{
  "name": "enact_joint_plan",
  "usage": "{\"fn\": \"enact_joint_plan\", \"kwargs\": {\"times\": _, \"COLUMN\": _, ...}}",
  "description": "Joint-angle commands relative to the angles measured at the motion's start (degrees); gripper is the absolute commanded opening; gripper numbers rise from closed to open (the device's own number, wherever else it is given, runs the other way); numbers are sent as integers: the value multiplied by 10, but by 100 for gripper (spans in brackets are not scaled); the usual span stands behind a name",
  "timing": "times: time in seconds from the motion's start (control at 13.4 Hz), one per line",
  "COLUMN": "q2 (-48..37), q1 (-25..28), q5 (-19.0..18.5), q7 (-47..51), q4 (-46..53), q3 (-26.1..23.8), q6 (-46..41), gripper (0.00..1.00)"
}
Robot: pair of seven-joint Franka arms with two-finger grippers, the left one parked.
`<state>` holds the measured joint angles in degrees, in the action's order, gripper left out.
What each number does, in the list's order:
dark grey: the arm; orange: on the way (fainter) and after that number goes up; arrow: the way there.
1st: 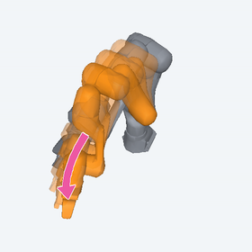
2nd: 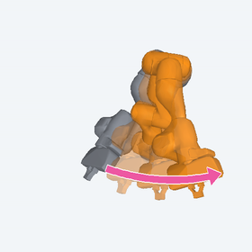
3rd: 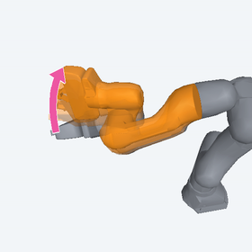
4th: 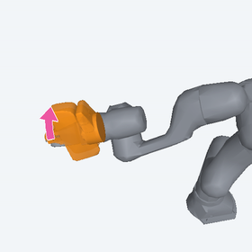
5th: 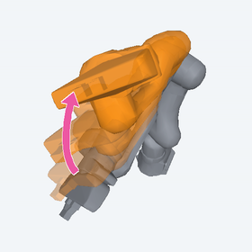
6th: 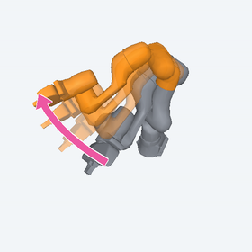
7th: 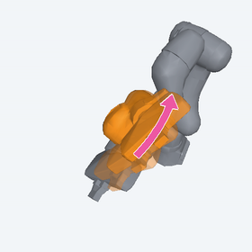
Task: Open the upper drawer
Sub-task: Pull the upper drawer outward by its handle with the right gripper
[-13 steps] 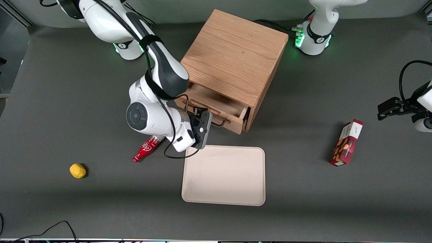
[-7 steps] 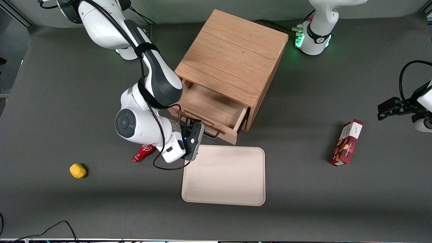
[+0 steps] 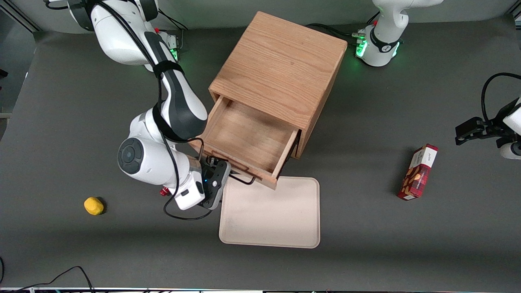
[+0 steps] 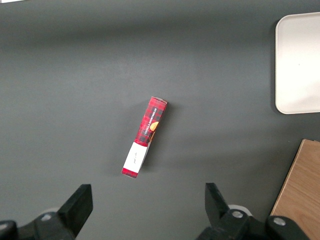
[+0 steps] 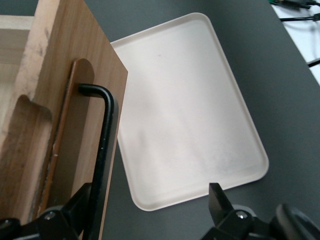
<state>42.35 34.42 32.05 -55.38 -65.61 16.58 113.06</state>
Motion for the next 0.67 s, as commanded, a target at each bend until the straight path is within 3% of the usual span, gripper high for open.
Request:
{"fn": "enact_joint_plan", "kwargs": {"times": 0.0, "q2": 29, "q1": -8, "q5": -1, "q7": -12, "q4": 35, "q3": 9, "q6": 22, "gripper": 100}}
{"fn": "enact_joint_plan", "kwargs": {"times": 0.6, "q2": 37, "q1": -23, "q5": 2, "q7": -2, "q4": 55, "q3": 15, "q6": 57, "gripper": 100}}
